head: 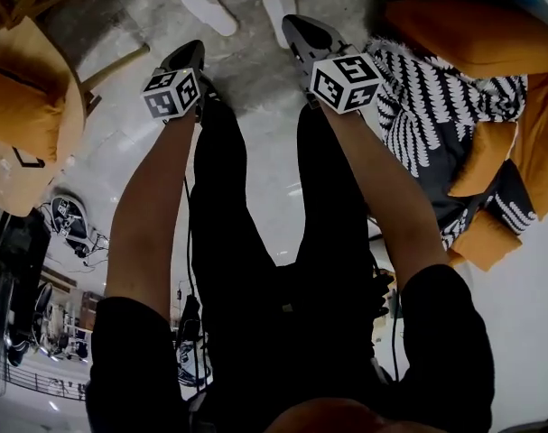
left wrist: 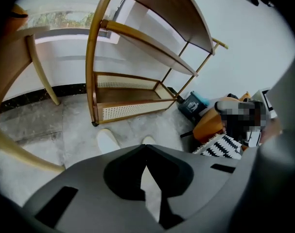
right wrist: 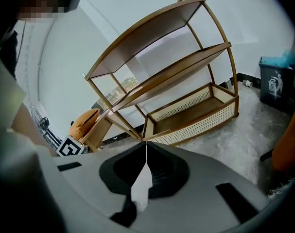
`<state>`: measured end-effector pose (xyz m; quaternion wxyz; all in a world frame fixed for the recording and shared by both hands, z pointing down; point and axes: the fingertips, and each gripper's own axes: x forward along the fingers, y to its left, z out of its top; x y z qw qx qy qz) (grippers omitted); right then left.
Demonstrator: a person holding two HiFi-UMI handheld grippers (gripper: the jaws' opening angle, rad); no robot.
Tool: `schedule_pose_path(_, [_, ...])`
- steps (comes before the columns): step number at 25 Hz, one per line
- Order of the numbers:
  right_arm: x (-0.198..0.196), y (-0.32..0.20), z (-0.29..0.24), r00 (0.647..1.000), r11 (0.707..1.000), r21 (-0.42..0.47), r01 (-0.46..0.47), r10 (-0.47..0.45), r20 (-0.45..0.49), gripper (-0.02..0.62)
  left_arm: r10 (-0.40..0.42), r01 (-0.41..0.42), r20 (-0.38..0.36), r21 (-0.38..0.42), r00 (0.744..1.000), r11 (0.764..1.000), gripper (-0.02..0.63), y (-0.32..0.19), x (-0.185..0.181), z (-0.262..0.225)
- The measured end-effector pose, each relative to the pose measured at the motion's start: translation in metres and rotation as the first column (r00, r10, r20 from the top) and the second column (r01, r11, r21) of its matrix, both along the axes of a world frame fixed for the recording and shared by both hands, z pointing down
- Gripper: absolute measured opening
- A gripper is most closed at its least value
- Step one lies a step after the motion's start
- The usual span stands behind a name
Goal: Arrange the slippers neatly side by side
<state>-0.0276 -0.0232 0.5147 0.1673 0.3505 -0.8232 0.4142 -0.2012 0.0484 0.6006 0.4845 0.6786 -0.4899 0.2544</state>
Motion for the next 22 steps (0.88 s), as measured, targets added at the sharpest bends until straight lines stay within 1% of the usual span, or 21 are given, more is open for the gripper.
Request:
schedule_pose_path(2, [0.002, -0.007, 0.01, 1.0, 1.0, 0.025, 0.017, -0.017, 0.005, 0.034, -0.034, 0.034, 0.01, -0.009, 0.999, 0.999, 0.015, -0.014, -0.008, 0.022])
schedule_pose_path(4, [0.006, -0.008, 0.023, 0.999, 0.999, 0.038, 0.034, -0.034, 0.003, 0.034, -0.065, 0.065, 0.0, -0.023, 0.998, 0.998, 0.017, -0.027, -0.011, 0.045])
schedule_pose_path(5, [0.009, -0.006, 0.03, 0.999, 0.998, 0.041, 0.044, -0.044, 0.0, 0.034, -0.069, 0.069, -0.004, -0.033, 0.998, 0.997, 0.033, -0.031, -0.011, 0.057])
schedule_pose_path(6, [0.012, -0.005, 0.039, 0.998, 0.998, 0.043, 0.055, -0.055, -0.006, 0.034, -0.067, 0.067, -0.003, -0.043, 0.998, 0.997, 0.077, -0.036, -0.011, 0.07])
schedule_pose_path(7, [0.016, -0.005, 0.048, 0.998, 0.997, 0.045, 0.065, -0.065, -0.013, 0.034, -0.063, 0.063, 0.006, -0.05, 0.998, 0.997, 0.093, -0.042, -0.013, 0.083])
schedule_pose_path(10, [0.026, -0.006, 0.076, 0.996, 0.995, 0.047, 0.085, -0.084, -0.033, 0.034, -0.06, 0.062, 0.041, -0.065, 0.997, 0.996, 0.103, -0.063, -0.022, 0.118])
schedule_pose_path(12, [0.034, -0.007, 0.093, 0.996, 0.996, 0.047, 0.082, -0.08, -0.043, 0.034, -0.07, 0.076, 0.069, -0.085, 0.995, 0.994, 0.11, -0.072, -0.029, 0.141])
schedule_pose_path(16, [0.051, -0.013, 0.126, 0.998, 0.998, 0.046, 0.046, -0.044, -0.05, 0.034, -0.089, 0.105, 0.122, -0.132, 0.989, 0.986, 0.121, -0.08, -0.036, 0.187])
schedule_pose_path(22, [0.064, -0.022, 0.163, 0.998, 0.998, 0.046, 0.03, -0.027, -0.061, 0.034, -0.073, 0.112, 0.194, -0.194, 0.978, 0.975, 0.129, -0.075, -0.035, 0.238])
